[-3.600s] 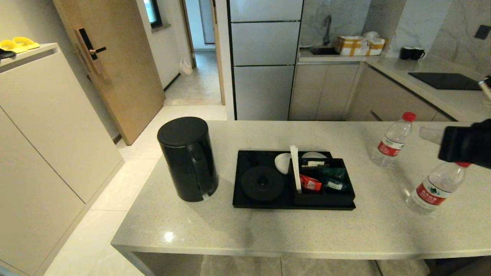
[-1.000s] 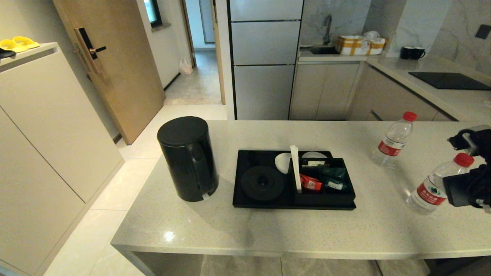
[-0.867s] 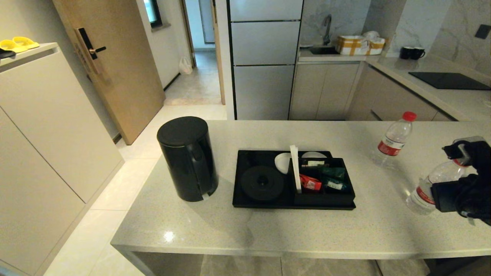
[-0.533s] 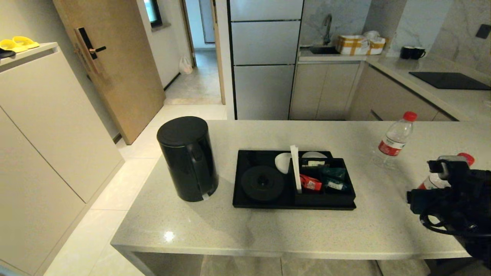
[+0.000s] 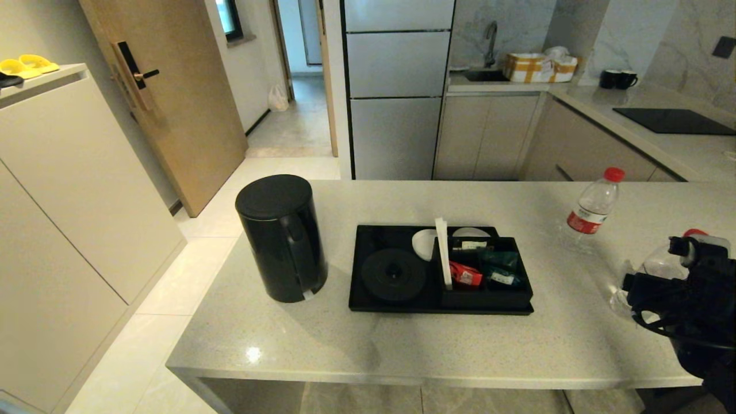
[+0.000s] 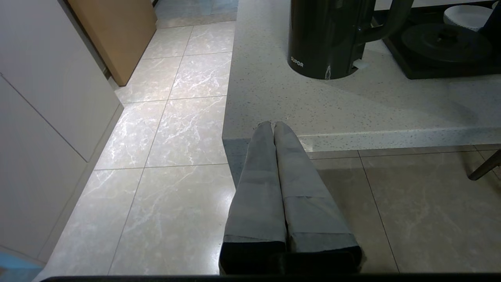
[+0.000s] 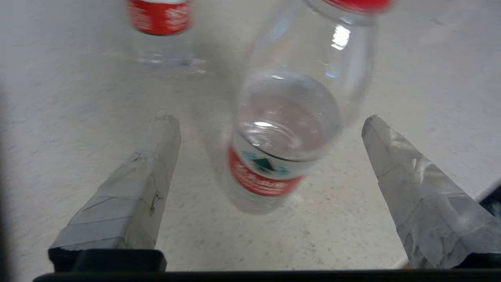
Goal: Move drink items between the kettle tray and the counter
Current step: Return the bottled water to its original position
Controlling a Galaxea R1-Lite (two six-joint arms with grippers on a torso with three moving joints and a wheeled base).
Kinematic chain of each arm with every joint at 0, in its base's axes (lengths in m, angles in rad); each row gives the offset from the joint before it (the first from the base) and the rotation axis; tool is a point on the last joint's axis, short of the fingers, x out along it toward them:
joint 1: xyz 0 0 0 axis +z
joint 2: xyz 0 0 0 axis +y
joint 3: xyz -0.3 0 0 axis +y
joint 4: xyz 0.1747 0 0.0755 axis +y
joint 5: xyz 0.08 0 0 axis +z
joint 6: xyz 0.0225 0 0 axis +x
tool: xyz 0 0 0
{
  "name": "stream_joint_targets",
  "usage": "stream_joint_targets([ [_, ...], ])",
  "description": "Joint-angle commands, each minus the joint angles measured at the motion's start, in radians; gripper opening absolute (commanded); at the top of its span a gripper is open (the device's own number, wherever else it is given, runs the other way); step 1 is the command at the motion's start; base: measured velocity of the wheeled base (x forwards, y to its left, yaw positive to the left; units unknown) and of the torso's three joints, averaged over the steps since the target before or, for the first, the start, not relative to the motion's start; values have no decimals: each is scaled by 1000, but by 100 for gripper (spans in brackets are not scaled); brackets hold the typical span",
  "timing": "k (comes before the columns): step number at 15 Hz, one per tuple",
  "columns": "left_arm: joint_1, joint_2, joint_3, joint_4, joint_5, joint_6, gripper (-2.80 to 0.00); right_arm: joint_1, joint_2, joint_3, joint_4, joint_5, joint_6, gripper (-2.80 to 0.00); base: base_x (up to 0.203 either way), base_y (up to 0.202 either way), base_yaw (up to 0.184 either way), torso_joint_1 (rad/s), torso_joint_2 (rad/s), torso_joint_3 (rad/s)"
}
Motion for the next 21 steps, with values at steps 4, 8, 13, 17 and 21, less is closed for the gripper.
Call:
stream_joint_targets([
  [4,1,0,0,-1,0,0,-280,-58,93,-58,-9,-2,4,0,0,0,0,0,0,0],
  [8,1,0,0,-1,0,0,-280,-117,172,-148,-9,33,26,0,0,0,0,0,0,0],
  [13,1,0,0,-1,0,0,-280,-141,252,-207,-9,116,87,0,0,0,0,0,0,0],
  [17,1,0,0,-1,-1,0,-280,-141,252,-191,-9,173,87,-280,0,0,0,0,0,0],
  [21,1,0,0,-1,0,0,-280,-141,261,-185,-9,176,87,-280,0,0,0,0,0,0],
])
